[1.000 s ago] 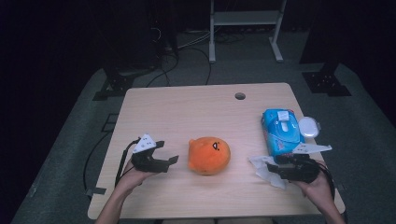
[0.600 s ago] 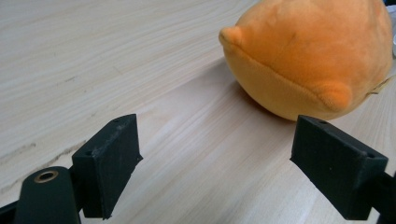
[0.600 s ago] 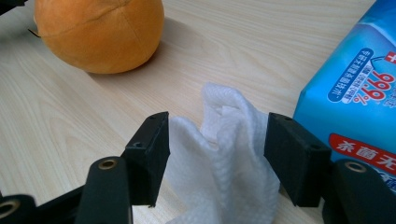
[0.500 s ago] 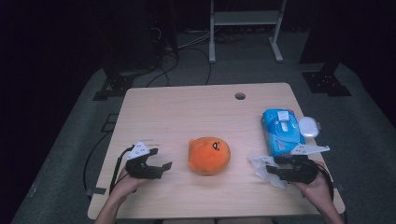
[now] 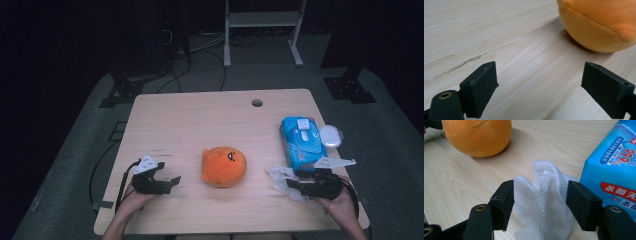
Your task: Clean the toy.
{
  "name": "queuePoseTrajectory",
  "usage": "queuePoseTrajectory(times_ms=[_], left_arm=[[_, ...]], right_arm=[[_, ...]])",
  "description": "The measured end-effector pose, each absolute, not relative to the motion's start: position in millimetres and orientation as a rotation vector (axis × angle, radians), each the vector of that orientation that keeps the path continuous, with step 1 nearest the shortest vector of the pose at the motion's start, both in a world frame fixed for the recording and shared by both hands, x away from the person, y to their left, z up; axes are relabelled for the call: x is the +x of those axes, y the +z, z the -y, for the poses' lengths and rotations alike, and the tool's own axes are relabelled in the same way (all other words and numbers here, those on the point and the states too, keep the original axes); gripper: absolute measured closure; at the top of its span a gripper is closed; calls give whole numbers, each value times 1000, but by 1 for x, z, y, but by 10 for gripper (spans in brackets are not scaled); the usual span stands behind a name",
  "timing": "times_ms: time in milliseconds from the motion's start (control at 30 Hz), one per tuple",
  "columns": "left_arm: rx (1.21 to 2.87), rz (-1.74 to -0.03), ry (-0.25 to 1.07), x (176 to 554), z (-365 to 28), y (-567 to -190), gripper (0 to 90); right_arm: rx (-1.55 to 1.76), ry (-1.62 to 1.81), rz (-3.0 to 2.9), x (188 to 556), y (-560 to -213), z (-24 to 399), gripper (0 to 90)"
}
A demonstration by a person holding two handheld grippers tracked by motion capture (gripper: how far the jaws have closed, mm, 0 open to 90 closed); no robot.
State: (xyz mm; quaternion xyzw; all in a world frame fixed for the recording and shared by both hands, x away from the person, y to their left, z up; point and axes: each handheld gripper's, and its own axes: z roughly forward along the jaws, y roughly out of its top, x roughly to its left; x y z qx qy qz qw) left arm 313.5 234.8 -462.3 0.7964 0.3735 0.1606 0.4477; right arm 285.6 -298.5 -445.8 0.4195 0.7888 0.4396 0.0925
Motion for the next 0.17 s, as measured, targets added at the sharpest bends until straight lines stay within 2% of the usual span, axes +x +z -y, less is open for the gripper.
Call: queuePoseTrajectory(times_ms=[167], left_arm=[[1979,-936,422,313,-236,-467,117]], right_arm=[[1254,1320,-2331,283,-448,300,378]])
